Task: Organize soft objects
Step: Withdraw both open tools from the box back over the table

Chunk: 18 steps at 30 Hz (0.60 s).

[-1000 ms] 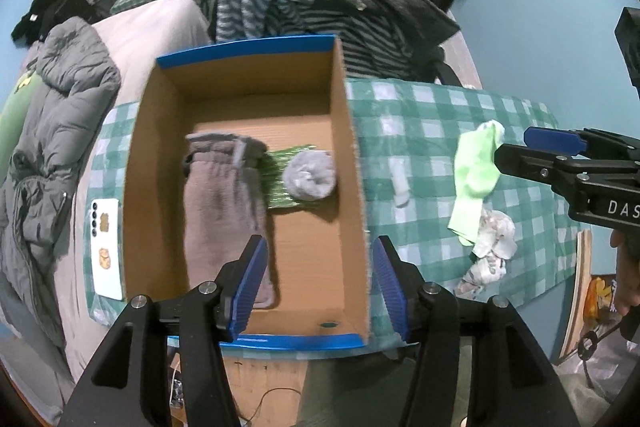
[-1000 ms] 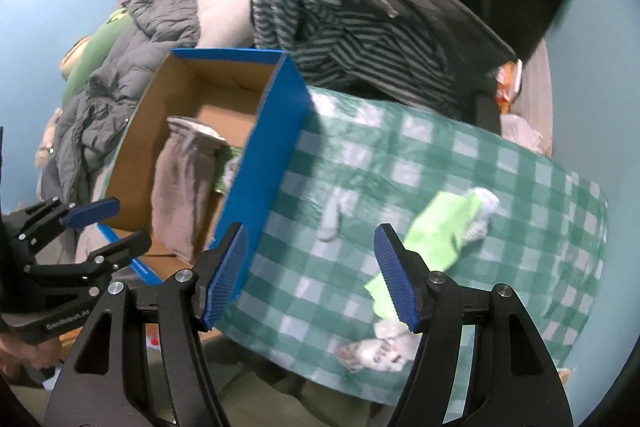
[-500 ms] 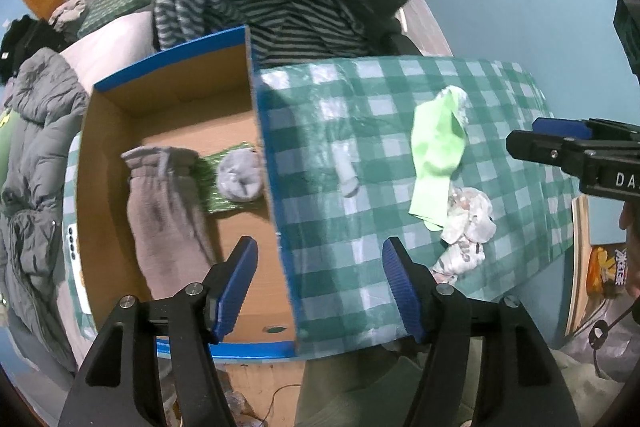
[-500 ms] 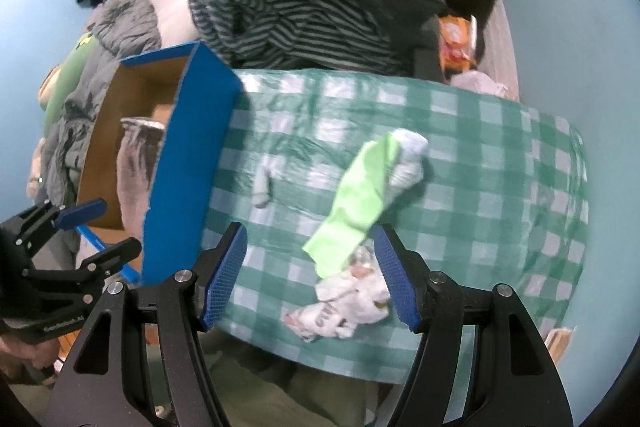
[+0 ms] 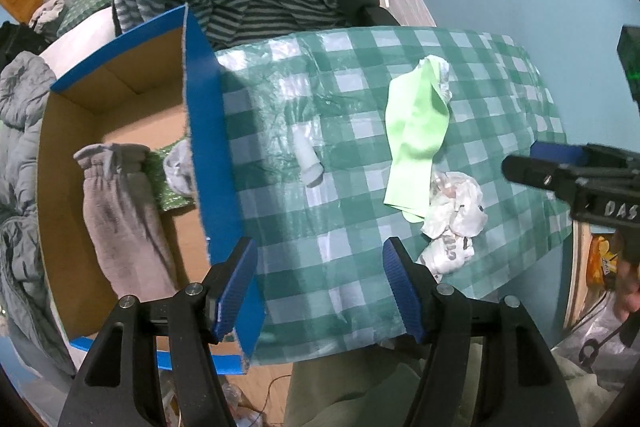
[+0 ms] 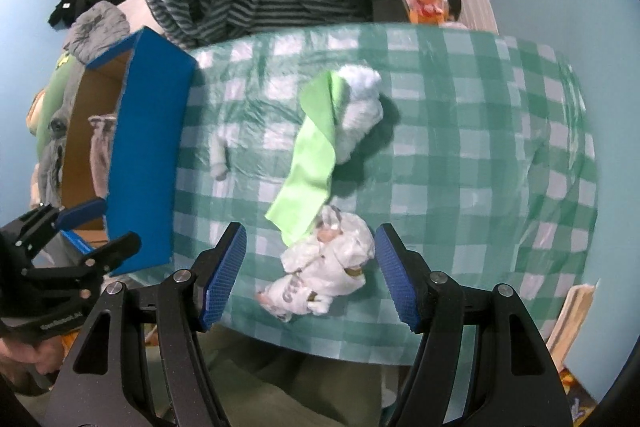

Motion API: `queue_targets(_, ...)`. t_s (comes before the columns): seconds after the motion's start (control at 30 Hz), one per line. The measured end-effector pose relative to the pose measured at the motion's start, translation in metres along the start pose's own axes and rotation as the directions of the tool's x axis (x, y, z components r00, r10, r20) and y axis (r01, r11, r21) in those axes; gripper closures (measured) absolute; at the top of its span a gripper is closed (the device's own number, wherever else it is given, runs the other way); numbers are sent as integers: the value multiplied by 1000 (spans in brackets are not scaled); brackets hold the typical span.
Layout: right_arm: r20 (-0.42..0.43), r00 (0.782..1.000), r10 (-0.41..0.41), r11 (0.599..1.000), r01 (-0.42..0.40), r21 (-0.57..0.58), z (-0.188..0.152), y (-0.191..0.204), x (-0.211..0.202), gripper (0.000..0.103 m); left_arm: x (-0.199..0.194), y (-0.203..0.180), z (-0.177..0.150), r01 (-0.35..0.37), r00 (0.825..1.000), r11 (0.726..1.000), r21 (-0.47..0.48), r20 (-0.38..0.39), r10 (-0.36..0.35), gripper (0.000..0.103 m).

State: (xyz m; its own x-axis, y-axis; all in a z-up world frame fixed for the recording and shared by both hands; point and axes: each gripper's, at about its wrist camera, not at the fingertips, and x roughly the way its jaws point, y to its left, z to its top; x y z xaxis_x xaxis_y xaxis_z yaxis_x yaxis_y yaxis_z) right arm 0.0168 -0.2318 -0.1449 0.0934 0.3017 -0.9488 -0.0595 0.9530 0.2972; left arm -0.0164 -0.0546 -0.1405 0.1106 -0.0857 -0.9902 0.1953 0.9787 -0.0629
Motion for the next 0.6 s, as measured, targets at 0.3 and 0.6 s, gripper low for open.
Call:
queue_targets(0.3, -70, 997, 31, 997, -26, 79, -20, -16, 36, 35, 25, -11, 1, 9, 1000, 1000, -1, -23, -9, 37)
queue_targets(0.6, -120, 992, 34, 992, -18, 128, -32, -25, 63, 35, 48, -13, 1, 16, 999, 1000, -2, -48, -16, 37)
